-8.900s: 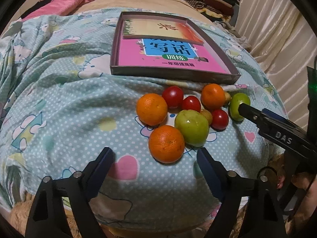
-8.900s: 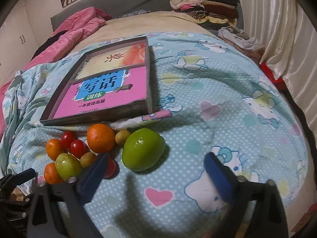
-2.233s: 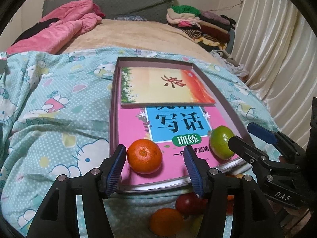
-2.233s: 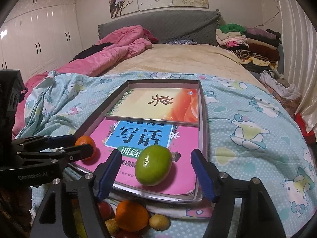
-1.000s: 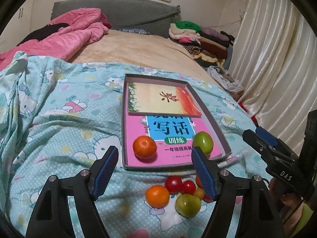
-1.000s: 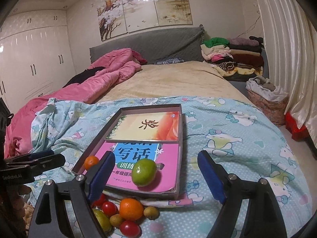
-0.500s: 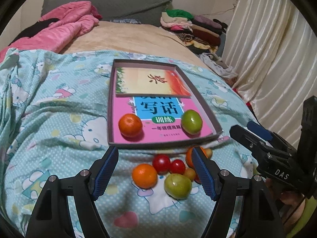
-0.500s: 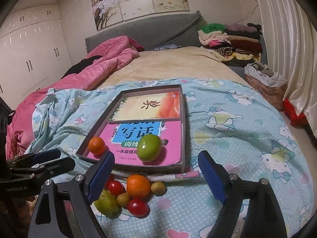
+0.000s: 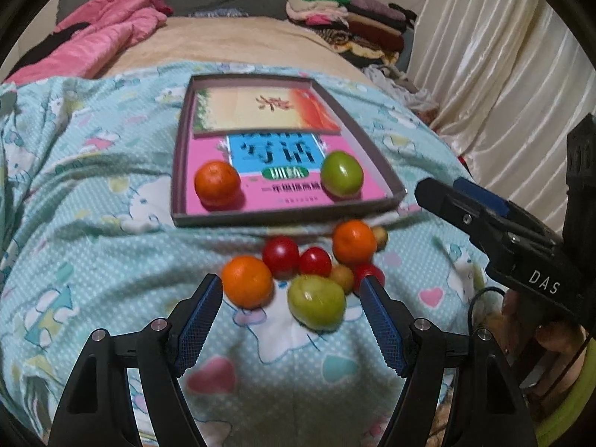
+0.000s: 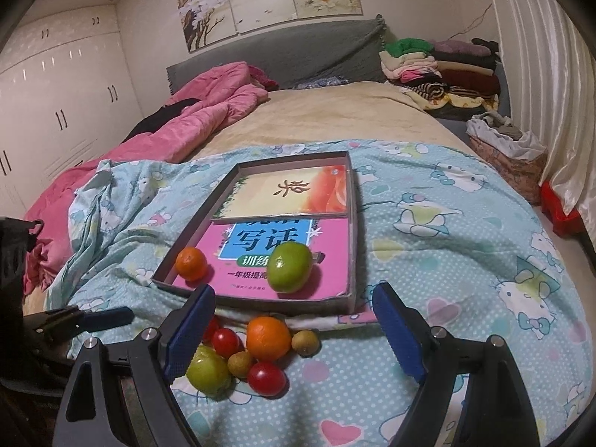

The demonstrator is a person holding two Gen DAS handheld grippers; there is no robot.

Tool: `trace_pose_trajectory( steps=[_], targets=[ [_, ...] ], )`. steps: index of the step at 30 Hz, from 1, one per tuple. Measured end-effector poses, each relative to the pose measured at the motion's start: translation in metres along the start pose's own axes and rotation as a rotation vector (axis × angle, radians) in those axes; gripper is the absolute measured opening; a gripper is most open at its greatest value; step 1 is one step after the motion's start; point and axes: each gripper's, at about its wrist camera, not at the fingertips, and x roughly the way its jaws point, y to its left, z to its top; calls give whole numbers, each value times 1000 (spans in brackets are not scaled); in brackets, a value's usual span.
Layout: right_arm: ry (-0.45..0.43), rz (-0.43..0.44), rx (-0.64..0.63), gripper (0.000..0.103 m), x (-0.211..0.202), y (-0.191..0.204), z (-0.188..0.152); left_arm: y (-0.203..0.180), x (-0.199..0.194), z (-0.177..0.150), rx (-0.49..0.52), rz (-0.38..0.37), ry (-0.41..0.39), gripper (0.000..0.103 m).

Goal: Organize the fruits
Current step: 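Withdraw both open tools from the tray back toward the fruit cluster, then close the right tool on a red cherry tomato while the left tool grasps the yellow-green apple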

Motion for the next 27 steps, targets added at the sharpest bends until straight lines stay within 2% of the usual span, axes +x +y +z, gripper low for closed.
trace_pose_trajectory(
  steps=[5,15,22,27],
  targets=[
    [22,-2,-7,86,3,2,-2,-2,6,-5,-8,-24,39,77],
    [76,-11,-4,86,9,2,-9,-7,14,-7,18,-21,53,77],
    [196,-23,13,86,19,-3,-18,-8,24,-9,27,-32,88,77],
    [247,-35,-17,83,23,0,-25,-8,29,-9,28,-53,98,77]
  ],
)
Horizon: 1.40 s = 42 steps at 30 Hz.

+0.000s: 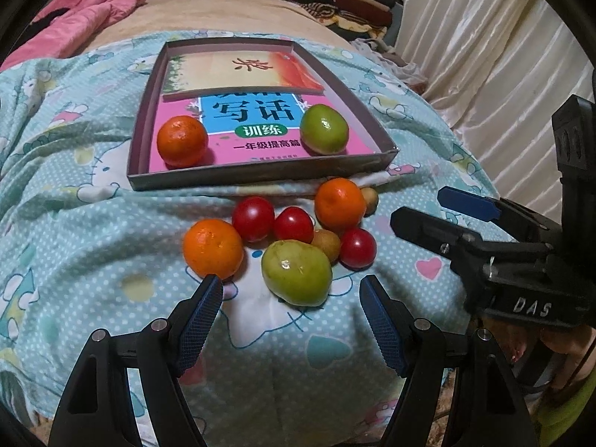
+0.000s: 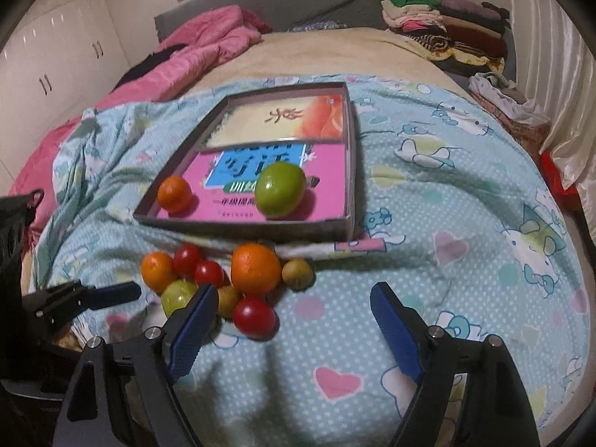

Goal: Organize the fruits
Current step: 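Close the right tool on a red cherry tomato while the left tool grasps the yellow-green apple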

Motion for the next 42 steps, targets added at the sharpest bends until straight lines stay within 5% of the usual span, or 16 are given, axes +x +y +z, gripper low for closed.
trace_pose_trajectory(
  steps=[18,22,27,42],
  targets=[
    [130,51,-41,70,17,0,-1,-10,22,2,81,7,4,67],
    [164,69,-71,63,22,4,-3,-12,29,2,110,34,25,50],
    [208,87,-123,48,31,13,-5,-8,33,2,115,24,43,49],
    [262,145,-220,31,56,26,-4,-1,31,2,102,-4,56,49]
  ],
)
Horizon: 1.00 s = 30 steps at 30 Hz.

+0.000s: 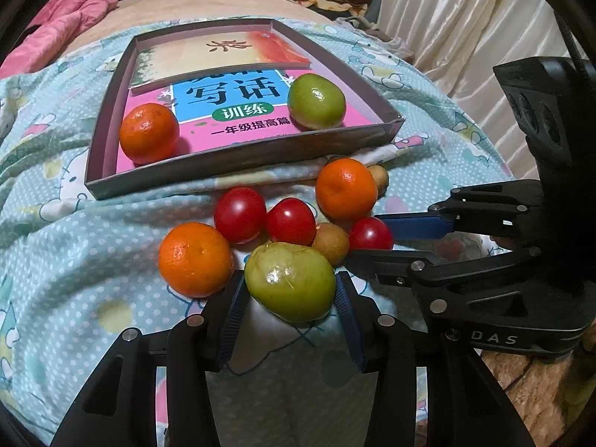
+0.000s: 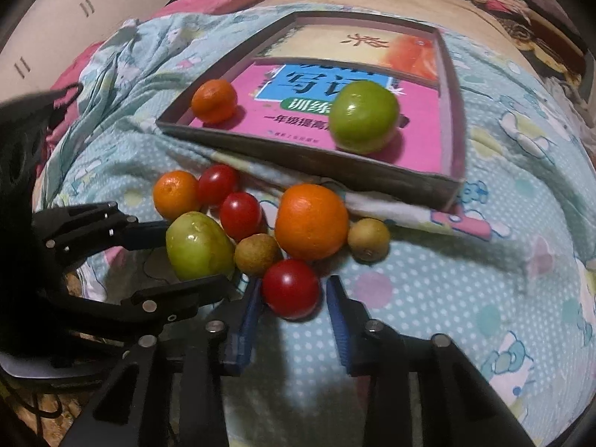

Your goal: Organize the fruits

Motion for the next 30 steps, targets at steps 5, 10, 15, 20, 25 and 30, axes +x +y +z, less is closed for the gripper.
trace_pose_trajectory(
  steps=[5,10,15,20,25,30],
  targets=[
    [3,13,-3,31,4,-1,1,1,1,1,-2,-3,2,49],
    [-1,46,9,31,8,-4,1,1,4,2,-5,-7,2,49],
    [-7,55,16,30,7,-6,0,2,5,4,-11,-21,1,49],
    [-35,37,6,29,-2,-3,-2,2,4,5,-11,-32,-3,49],
    [-56,3,-1,29,-10,-2,-4,5,5,7,-27,-49,0,48],
    [-94,-15,-15,29,-21,2,-6,2,4,6,-8,-36,-5,48]
  ],
)
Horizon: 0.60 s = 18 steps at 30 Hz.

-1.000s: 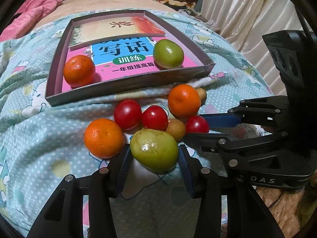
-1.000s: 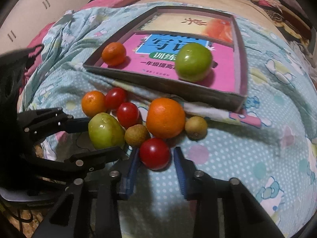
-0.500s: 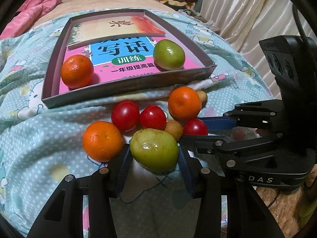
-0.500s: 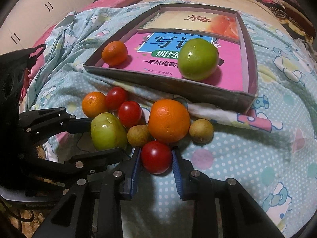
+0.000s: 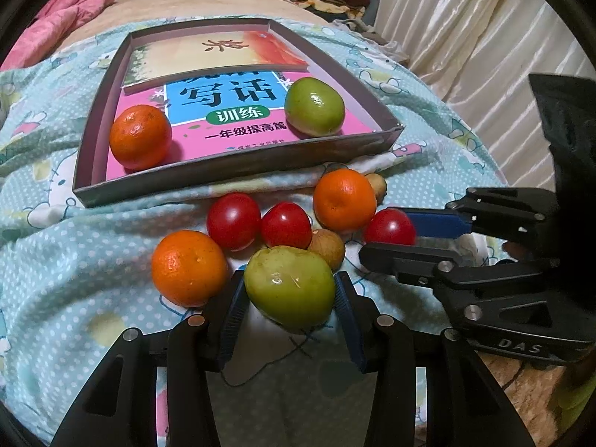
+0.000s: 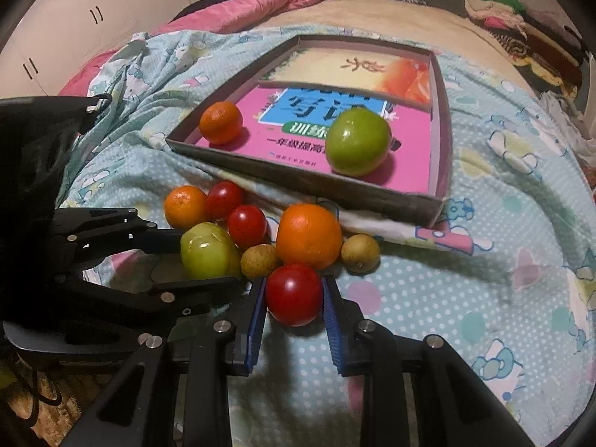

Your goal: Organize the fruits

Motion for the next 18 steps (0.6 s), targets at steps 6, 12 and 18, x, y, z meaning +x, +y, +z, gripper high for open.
trace_pose_trajectory(
  steps=[6,12,18],
  targets=[
    [-44,-3,-32,29,-11,8,0,-3,-6,0,16,2,-25,48],
    [-91,-12,-28,30,-22,9,0,-2,-18,1,8,-3,-55,48],
    [-128,-7,-12,29,-28,7,1,1,-35,2,2,17,-109,48]
  ],
)
